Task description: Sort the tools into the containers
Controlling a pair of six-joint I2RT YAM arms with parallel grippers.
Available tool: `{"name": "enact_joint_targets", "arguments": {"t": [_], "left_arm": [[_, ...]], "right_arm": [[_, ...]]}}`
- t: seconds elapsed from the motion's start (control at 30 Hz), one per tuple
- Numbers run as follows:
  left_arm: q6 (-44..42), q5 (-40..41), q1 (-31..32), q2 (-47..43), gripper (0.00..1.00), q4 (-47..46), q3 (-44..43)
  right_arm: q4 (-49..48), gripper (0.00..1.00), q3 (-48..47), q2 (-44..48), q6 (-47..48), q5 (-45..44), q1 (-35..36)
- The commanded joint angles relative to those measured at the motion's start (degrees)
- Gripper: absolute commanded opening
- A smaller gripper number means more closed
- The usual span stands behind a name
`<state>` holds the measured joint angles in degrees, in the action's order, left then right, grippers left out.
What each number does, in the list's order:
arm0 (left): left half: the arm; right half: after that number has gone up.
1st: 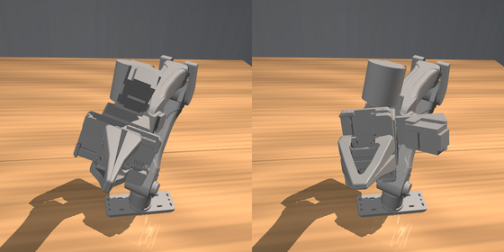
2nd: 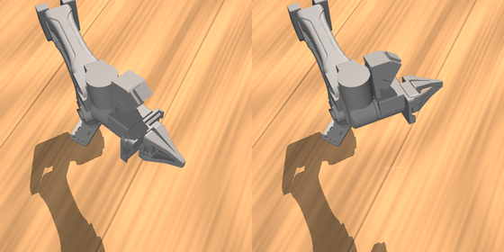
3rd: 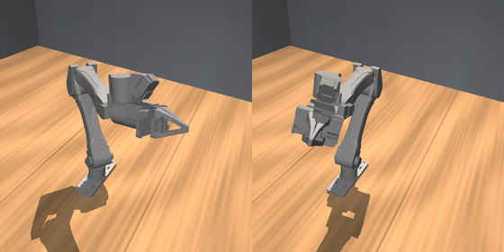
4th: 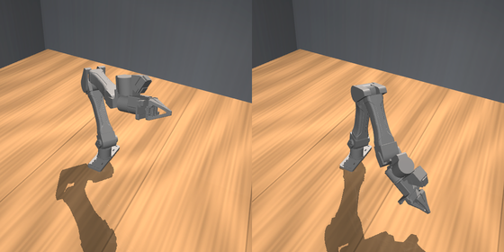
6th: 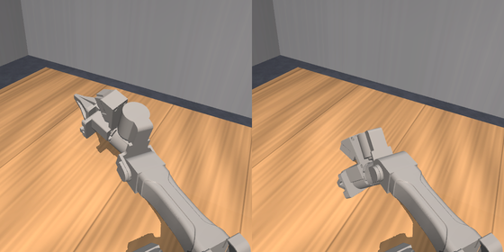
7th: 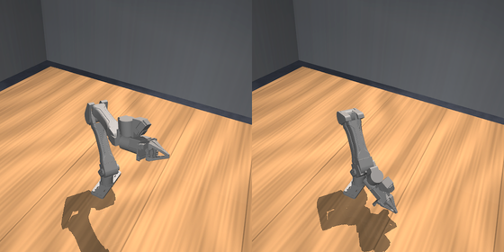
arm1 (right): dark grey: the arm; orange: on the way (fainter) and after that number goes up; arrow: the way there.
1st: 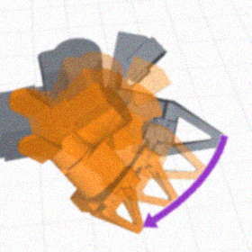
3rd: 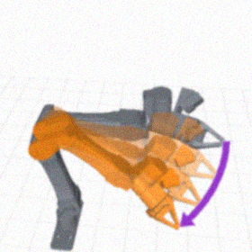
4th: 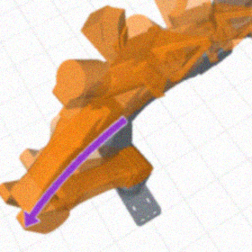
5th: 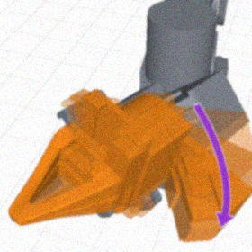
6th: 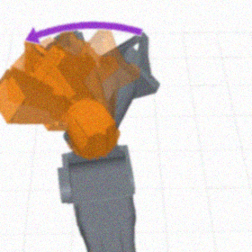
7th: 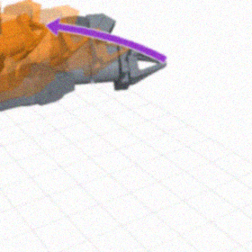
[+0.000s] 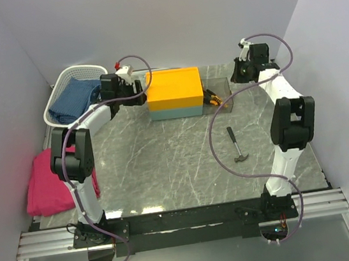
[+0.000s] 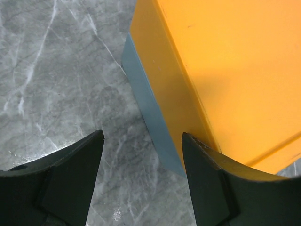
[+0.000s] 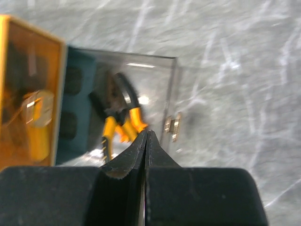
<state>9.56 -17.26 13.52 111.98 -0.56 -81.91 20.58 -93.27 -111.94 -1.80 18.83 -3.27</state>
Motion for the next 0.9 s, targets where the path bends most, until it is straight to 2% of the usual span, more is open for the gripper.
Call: {"name": "enact_joint_targets", "arguments": {"t": [0.0, 0.23, 0.37, 0.5, 0.6, 0.67, 0.7, 0.87], "left_arm": [[-1.1, -0.7, 1.2, -1.5, 0.74, 0.2, -1.8], [-2.3, 1.9, 1.2, -0.7, 0.75, 0.4, -2.7], [-3.1, 2.1, 1.2, -0.5, 0.75, 0.4, -2.6], [-4.7, 0.6, 1.2, 1.0, 0.75, 0.4, -4.1], [-5.4, -0.9, 1.3, 1.9, 0.75, 0.4, -5.6], [-5.7, -2.0, 1.5, 2.0, 0.74, 0.3, -6.0], [-5.7, -2.3, 1.5, 1.8, 0.74, 0.2, -5.9], [-5.0, -4.0, 1.6, 0.9, 0.74, -0.3, -4.6]], "right_arm": [[-1.8, 0.00, -2.5, -5.1, 1.3, -5.5, -0.3], [-1.7, 0.01, -7.5, -11.9, 1.3, -10.6, -0.4], [0.7, 0.07, -9.8, -14.5, 3.5, -4.2, 0.1], [3.3, 0.08, -10.3, -15.1, 3.7, 3.4, 3.0], [3.6, 0.09, -9.6, -14.3, 3.8, 5.8, 7.4], [6.7, 0.10, -10.8, -14.6, 6.4, 3.6, 11.2], [7.5, 0.10, -11.9, -14.9, 8.8, 3.7, 12.0], [9.1, 0.15, -13.2, -15.2, 8.3, 5.3, 12.9]]}}
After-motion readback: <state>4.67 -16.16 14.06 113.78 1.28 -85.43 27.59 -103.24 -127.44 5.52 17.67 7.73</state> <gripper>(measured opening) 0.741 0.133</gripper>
